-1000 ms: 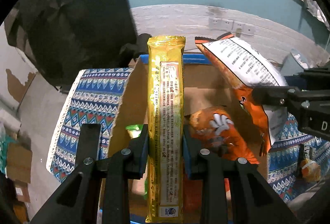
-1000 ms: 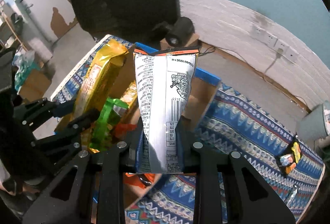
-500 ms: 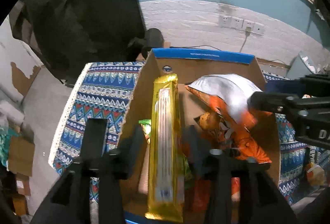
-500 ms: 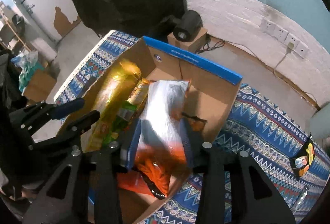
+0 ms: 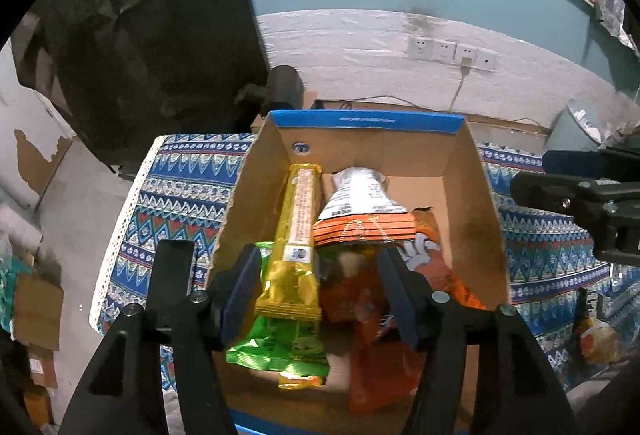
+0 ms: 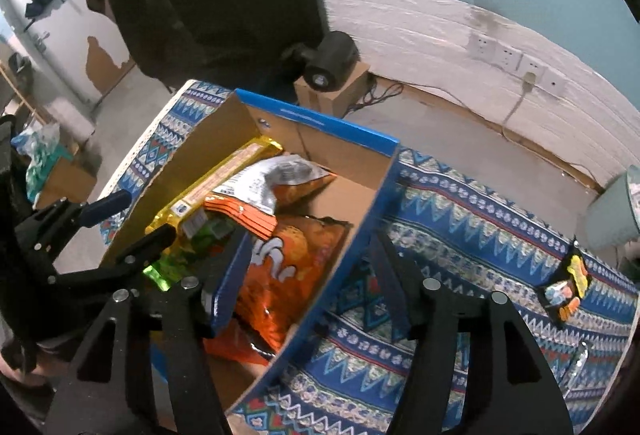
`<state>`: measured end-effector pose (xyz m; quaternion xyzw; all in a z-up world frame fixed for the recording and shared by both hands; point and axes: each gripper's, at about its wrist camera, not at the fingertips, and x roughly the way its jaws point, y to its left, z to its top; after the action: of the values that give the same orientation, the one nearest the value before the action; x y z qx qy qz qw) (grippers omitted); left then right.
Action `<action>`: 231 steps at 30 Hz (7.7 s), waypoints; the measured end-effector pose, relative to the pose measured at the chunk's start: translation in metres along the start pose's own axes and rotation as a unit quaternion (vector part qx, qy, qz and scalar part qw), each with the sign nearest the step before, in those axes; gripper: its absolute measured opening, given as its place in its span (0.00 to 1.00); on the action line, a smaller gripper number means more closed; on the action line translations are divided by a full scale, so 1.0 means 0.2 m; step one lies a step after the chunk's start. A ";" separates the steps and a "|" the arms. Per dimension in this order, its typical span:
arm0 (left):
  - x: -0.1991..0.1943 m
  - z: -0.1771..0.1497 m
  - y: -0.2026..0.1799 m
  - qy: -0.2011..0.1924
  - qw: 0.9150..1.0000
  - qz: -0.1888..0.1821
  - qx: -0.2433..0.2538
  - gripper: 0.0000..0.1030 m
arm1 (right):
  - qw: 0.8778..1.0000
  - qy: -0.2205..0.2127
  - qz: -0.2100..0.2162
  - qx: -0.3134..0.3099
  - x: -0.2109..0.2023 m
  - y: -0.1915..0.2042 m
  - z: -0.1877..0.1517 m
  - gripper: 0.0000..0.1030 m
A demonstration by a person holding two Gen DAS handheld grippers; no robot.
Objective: Organize snacks
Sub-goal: 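Open both tools to drop the white bag and yellow stick into the box, then move both tools back over the snacks on the tablecloth, then grasp the silver foil stick with the right tool while the left tool grasps the black bag, then lift the silver stick and black bag over the box with both tools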
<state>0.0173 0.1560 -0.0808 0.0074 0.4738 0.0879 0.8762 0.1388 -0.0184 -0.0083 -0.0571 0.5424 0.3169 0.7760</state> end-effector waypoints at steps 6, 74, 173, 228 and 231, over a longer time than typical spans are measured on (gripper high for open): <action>-0.02 0.01 -0.09 -0.004 1.000 -0.008 0.018 0.62 | 1.000 -0.004 -0.011 0.007 -0.06 -0.07 -0.04 0.65; 0.16 -0.21 -1.80 0.143 0.938 -0.190 0.251 0.76 | 0.948 0.056 -0.172 0.262 -0.44 -1.61 -1.20 0.72; -0.07 0.14 -1.43 0.009 0.968 -0.175 0.180 0.56 | 0.969 0.005 -0.193 0.157 -0.54 -1.21 -0.97 0.27; -0.04 0.12 0.03 -0.009 0.999 -0.027 -0.014 0.56 | 0.994 0.013 -0.053 -0.093 0.00 0.15 -0.03 0.27; -0.01 0.11 0.08 -0.003 1.000 -0.016 -0.016 0.56 | 0.994 0.026 -0.043 -0.097 0.08 0.19 0.01 0.27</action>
<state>0.0327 0.1730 -0.0647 -0.0143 0.4698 0.0816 0.8788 0.1236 0.0192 -0.0126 -0.1638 0.5259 0.3328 0.7654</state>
